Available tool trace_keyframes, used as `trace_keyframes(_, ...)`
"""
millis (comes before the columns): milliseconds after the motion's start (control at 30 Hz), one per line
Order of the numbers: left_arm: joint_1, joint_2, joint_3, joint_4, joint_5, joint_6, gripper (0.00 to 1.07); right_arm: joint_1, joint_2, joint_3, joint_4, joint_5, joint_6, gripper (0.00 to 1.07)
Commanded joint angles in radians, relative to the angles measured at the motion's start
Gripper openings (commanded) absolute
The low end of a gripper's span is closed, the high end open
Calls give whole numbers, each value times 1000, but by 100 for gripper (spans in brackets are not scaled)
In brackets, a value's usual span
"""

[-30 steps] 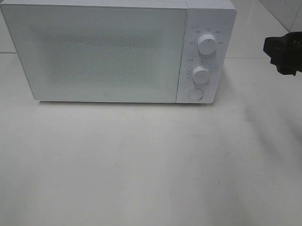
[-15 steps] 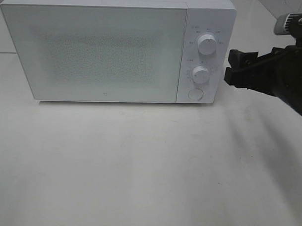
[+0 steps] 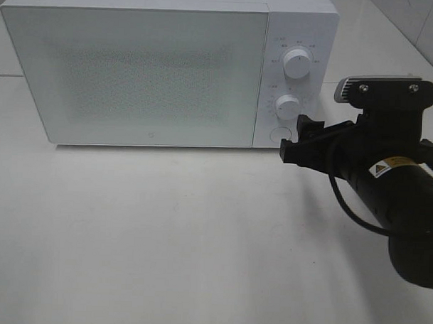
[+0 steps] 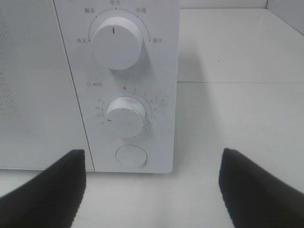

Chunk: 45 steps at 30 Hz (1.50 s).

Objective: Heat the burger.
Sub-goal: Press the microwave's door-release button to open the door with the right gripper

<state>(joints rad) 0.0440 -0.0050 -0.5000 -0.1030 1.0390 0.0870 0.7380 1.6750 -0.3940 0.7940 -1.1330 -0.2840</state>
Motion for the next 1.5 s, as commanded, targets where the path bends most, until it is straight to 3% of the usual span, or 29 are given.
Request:
trace_keyframes(33, 5, -12, 2, -1, -10, -1, 101, 24, 21, -5, 25, -24, -11, 76)
trace_keyframes(500, 5, -12, 2, -1, -10, -1, 101, 45, 60, -5, 30, -11, 37, 75)
trace_keyframes(667, 5, -12, 2, -1, -10, -1, 101, 45, 60, -5, 30, -10, 218, 75)
trace_keyframes(933, 5, -12, 2, -1, -10, -1, 101, 45, 60, -5, 29, -5, 756, 70)
trace_keyframes(1000, 5, -12, 2, -1, -10, -1, 101, 45, 60, -5, 26, -2, 976, 66)
trace_keyframes(1033, 5, -12, 2, -1, -10, -1, 101, 45, 60, -5, 26, -2, 976, 66)
trace_keyframes(1100, 5, -12, 2, -1, -10, -1, 101, 45, 60, -5, 26, 16, 1258, 58)
trace_keyframes(1300, 5, -12, 2, -1, -10, -1, 101, 45, 60, -5, 26, 21, 1463, 48)
trace_keyframes(1333, 5, -12, 2, -1, -10, -1, 101, 45, 60, -5, 26, 22, 1542, 40)
trace_keyframes(1400, 5, -12, 2, -1, -10, -1, 101, 45, 60, -5, 27, 22, 1575, 36)
trace_keyframes(1433, 5, -12, 2, -1, -10, -1, 101, 45, 60, -5, 27, 22, 1622, 25)
trace_keyframes(1500, 5, -12, 2, -1, -10, -1, 101, 45, 60, -5, 27, 23, 1635, 20)
